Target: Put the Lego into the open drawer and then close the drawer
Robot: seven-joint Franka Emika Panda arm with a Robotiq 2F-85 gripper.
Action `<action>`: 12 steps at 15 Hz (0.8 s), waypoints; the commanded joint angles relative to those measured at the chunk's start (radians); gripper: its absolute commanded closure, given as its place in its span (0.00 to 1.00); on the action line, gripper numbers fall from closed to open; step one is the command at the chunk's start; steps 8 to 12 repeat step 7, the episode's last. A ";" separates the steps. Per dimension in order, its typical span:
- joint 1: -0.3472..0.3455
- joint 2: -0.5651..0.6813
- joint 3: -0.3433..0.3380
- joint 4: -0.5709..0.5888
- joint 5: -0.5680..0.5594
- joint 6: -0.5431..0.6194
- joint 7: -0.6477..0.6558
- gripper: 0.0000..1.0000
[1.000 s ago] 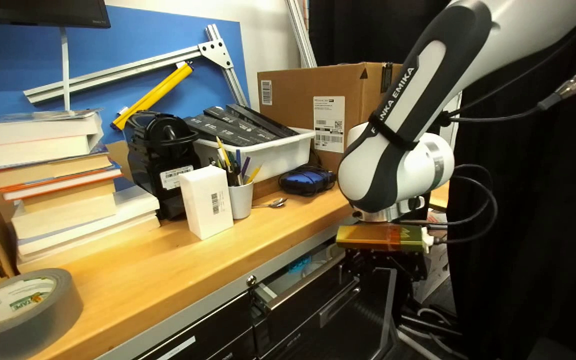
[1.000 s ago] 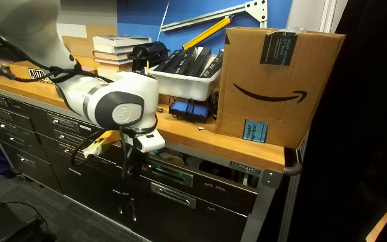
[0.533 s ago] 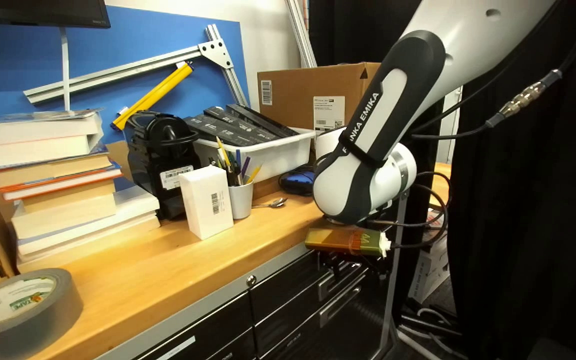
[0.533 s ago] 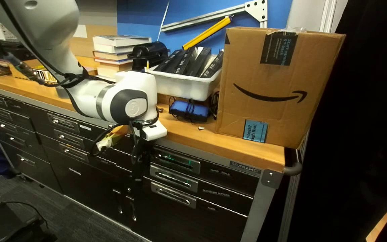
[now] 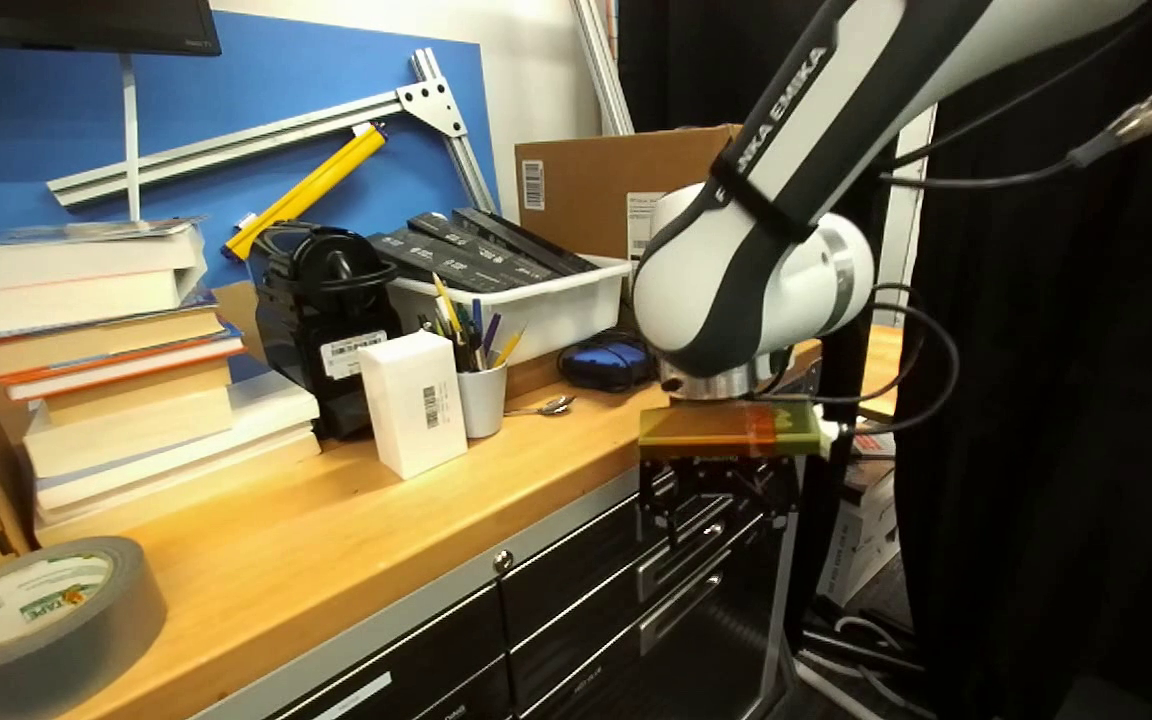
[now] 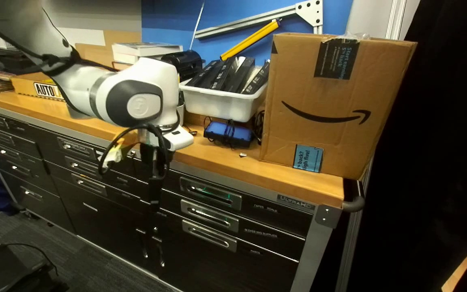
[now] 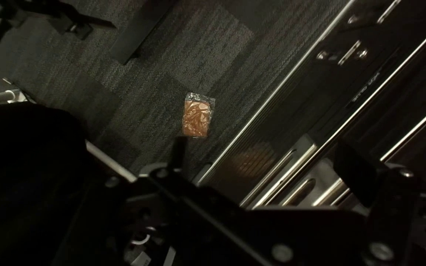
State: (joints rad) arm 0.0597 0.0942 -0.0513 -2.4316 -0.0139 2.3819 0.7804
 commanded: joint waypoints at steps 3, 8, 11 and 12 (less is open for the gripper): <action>-0.039 -0.347 0.014 -0.040 0.049 -0.316 -0.361 0.00; -0.058 -0.370 0.035 -0.002 0.050 -0.392 -0.388 0.00; -0.058 -0.370 0.035 -0.002 0.050 -0.392 -0.388 0.00; -0.058 -0.370 0.035 -0.002 0.050 -0.392 -0.388 0.00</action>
